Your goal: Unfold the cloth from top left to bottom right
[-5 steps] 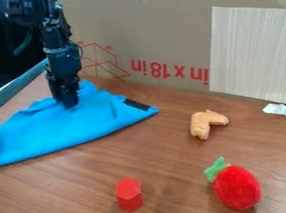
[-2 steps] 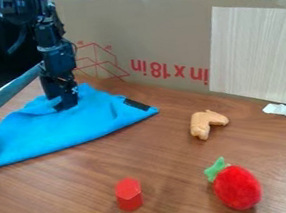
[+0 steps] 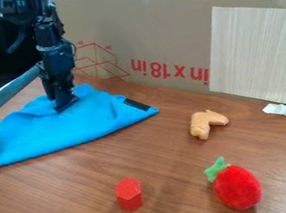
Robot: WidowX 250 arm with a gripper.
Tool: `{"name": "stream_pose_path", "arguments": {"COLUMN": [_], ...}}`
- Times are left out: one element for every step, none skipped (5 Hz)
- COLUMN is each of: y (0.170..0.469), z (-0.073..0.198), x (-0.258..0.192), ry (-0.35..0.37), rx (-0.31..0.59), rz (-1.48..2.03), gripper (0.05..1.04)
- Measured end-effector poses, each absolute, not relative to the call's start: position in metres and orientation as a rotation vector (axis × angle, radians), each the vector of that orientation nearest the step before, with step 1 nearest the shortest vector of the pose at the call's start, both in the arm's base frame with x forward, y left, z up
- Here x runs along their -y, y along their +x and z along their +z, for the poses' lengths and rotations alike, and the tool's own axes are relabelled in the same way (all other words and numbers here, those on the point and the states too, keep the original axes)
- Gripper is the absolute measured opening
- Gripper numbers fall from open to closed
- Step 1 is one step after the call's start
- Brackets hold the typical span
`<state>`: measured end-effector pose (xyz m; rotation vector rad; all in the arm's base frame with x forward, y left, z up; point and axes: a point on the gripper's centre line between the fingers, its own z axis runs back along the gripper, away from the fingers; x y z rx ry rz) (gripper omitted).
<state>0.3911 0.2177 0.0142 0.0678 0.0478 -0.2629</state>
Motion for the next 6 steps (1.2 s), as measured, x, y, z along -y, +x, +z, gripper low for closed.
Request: {"name": "stream_pose_path", "arguments": {"y": [0.391, 0.390, 0.389, 0.383, 0.362, 0.340], "z": [0.014, 0.014, 0.016, 0.059, 0.097, 0.119], "x": [-0.218, -0.217, -0.215, -0.203, -0.195, -0.179], "ry": [0.068, 0.065, 0.046, 0.028, 0.003, -0.017], "rx": [-0.050, -0.052, -0.052, 0.029, 0.114, 0.163], "rz": [-0.264, -0.263, -0.268, -0.296, -0.329, -0.383], "gripper": [0.162, 0.060, 0.050, 0.050, 0.050, 0.050]}}
